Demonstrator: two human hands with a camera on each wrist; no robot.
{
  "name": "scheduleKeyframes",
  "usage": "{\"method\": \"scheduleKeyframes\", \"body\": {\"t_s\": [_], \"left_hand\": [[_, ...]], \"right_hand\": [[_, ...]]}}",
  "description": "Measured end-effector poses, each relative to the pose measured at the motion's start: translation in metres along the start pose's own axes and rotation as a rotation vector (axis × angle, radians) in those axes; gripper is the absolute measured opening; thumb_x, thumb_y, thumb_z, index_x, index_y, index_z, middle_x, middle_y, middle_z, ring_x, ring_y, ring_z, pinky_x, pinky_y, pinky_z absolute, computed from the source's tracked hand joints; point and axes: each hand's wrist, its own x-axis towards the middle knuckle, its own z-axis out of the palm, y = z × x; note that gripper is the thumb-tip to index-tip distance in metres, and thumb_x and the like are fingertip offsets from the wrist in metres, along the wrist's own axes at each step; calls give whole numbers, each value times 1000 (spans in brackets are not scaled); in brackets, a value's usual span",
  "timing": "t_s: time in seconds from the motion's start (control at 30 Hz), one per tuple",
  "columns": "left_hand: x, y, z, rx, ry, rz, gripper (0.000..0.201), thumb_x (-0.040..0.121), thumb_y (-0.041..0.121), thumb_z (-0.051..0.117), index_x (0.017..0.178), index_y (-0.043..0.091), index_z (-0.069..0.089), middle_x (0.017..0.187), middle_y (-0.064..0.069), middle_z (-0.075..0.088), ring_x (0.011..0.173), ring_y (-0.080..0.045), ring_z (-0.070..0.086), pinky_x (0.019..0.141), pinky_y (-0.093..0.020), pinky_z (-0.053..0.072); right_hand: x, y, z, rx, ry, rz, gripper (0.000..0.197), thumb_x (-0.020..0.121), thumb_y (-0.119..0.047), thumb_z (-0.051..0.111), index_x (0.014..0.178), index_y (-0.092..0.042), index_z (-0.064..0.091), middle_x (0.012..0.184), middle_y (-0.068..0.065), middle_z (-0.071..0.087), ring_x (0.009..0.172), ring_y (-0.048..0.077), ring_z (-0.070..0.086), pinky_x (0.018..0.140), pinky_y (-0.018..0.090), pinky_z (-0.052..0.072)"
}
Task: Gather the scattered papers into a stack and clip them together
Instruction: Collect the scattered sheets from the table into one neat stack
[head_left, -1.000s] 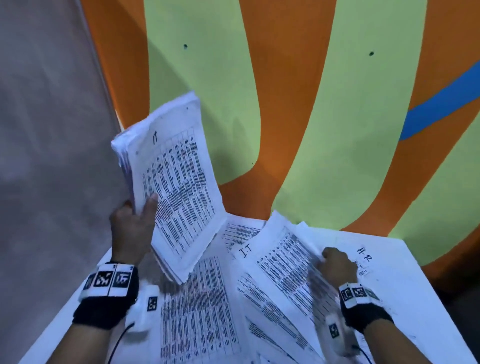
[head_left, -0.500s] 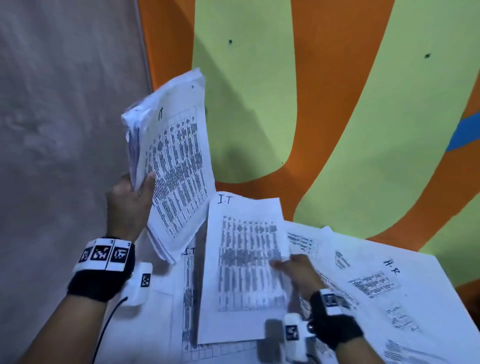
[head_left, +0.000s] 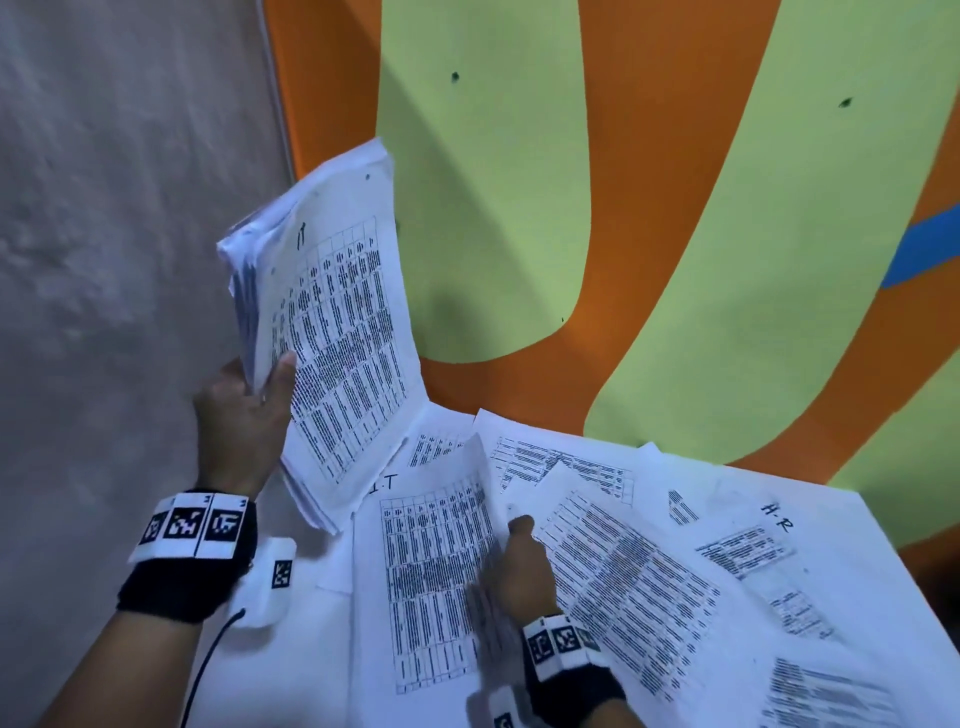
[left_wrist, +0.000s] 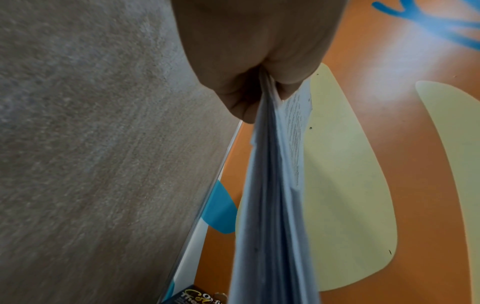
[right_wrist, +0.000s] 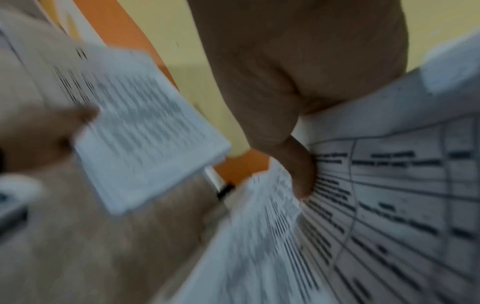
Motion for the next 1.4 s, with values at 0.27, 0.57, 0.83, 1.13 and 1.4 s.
{"method": "scheduleKeyframes", "body": {"t_s": [0.27,0.57,0.83,1.13,1.4], "left_hand": [[4,-9,7,-33,5,24,23,90,34,61,84,11,64,73,-14,62,64,-17,54,61,-40,51],[-2,-7,24,-58,9,33,22,89,25,63,80,5,64,76,-9,62,53,6,51,50,-3,36],[-11,1,47,-65,-37,60,18,90,24,62,81,8,62,75,-10,61,54,8,54,49,-2,37],[-23,-24,65,-60,-190,-73,41,89,29,61,58,3,53,52,-8,48,42,-5,42,42,-23,31],[-54,-5,95,-189,-291,-185,34,84,33,61,72,2,63,59,23,46,57,-10,47,57,-34,41]], "right_hand": [[46,74,-154,-288,7,98,40,81,-28,66,111,-4,55,116,17,60,109,32,59,86,35,48],[74,148,-144,-579,-36,144,21,80,-20,63,100,-26,62,113,4,60,102,25,62,90,37,51],[62,155,-142,-487,71,74,17,80,-9,56,86,-24,53,91,1,66,86,22,65,81,32,53],[15,128,-248,-73,151,-186,32,78,-10,76,53,-11,56,48,0,54,36,5,42,39,14,30],[-25,116,-303,559,67,-264,25,80,-7,68,57,-10,58,48,-3,60,46,4,57,57,19,48]]}}
